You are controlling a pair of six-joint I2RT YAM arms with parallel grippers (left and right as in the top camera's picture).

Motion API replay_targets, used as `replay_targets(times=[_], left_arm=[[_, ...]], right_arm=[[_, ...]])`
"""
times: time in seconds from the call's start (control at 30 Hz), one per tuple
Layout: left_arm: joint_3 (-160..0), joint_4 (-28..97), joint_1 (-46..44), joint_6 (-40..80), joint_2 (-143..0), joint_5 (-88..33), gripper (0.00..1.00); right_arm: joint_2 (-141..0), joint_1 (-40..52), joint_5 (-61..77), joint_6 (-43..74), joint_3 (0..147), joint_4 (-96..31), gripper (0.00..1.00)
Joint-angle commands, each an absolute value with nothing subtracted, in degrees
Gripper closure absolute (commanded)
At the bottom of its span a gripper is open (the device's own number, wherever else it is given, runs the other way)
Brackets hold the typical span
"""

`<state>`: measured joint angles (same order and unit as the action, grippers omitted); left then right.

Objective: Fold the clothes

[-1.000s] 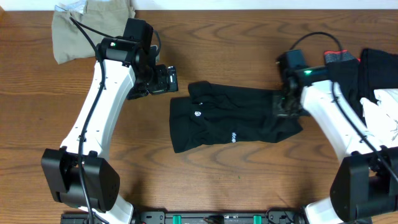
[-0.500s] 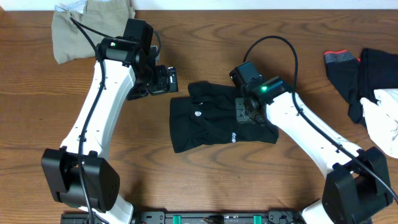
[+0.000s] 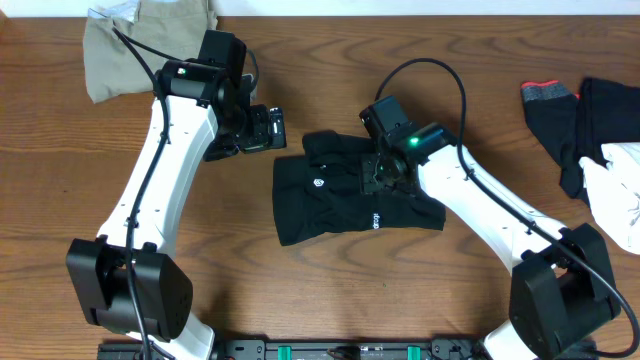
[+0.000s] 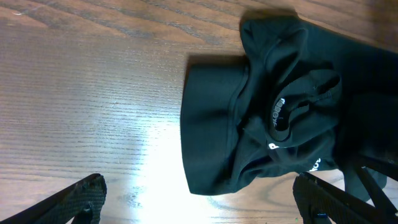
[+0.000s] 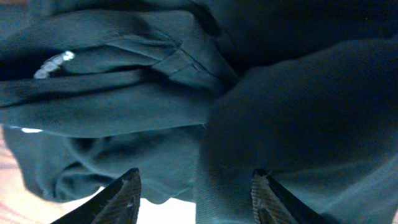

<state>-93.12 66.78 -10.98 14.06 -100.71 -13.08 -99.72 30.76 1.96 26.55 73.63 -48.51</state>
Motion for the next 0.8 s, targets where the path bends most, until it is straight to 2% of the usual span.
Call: replay_targets(times=[0.0,0.17,0.27,0.33,0.5,0.53,0.77], left_arm=[[-93.0,67.0,-11.0,13.5,-100.4,-12.4,0.02],[-93.0,67.0,-10.9,13.5,-100.4,-12.4,0.02],[-93.0,67.0,-10.9,13.5,-100.4,-12.4,0.02],[-93.0,67.0,-11.0,13.5,-100.4,-12.4,0.02],[-93.0,67.0,-11.0,13.5,-100.4,-12.4,0.02],[-93.0,67.0,-11.0,13.5,-100.4,-12.4,0.02],[-93.0,66.9,-11.0,13.5,-100.4,-12.4,0.02]], right_arm=[[-99.1,30.0,2.8,24.1,78.2,-50.1,0.45],[-95.8,26.4,2.9,24.2,82.5,-51.3,0.43],[-95.2,23.0,2.9,24.1,82.7,-53.1,0.47],[-95.6,21.0,3.2,23.9,82.0,-54.1,0.54],[-96.0,17.5,7.5,23.6,76.8,-53.6,0.95],[-96.0,17.3,8.1,23.8,75.6,-53.5,0.99],[-96.3,17.5,13.7,23.7,66.6,-43.4,0.99]])
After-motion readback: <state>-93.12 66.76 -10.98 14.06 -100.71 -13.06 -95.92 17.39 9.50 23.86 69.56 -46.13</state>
